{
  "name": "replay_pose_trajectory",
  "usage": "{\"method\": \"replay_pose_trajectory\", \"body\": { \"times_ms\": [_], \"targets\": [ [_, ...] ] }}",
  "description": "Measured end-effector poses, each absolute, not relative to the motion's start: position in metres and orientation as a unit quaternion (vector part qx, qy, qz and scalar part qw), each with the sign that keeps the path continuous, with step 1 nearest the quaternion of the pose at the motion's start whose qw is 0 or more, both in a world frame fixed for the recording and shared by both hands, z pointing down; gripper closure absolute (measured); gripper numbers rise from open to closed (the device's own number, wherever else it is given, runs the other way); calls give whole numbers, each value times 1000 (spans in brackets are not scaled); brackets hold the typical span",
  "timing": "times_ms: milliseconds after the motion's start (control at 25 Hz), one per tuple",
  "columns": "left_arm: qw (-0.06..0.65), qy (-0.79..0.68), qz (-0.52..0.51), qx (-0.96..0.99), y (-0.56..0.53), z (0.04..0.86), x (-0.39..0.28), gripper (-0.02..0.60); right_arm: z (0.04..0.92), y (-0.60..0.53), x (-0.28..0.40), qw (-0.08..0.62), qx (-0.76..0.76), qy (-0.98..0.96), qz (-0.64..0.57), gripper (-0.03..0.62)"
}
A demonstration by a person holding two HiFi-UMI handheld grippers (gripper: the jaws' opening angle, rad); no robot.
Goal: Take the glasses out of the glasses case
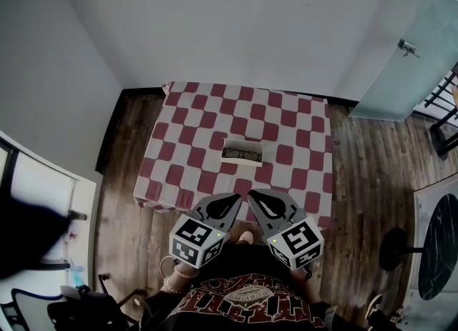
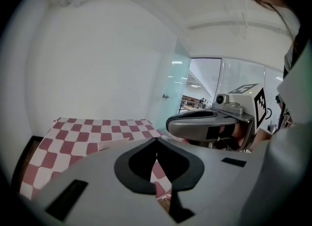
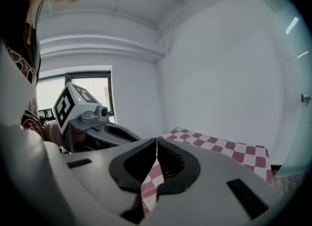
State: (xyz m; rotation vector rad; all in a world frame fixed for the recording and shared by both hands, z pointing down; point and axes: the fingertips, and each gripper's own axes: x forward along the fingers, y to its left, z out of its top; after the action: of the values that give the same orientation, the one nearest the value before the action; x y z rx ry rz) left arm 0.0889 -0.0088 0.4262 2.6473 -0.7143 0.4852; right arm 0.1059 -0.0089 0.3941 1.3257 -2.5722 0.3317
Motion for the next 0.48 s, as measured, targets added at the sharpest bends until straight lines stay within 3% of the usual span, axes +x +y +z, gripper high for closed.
{"method": "replay_pose_trajectory", "body": {
  "times_ms": [480],
  "targets": [
    [180, -208, 182, 944, -34, 432, 99, 572, 405, -35, 115, 129, 482, -857, 126, 574]
  ]
}}
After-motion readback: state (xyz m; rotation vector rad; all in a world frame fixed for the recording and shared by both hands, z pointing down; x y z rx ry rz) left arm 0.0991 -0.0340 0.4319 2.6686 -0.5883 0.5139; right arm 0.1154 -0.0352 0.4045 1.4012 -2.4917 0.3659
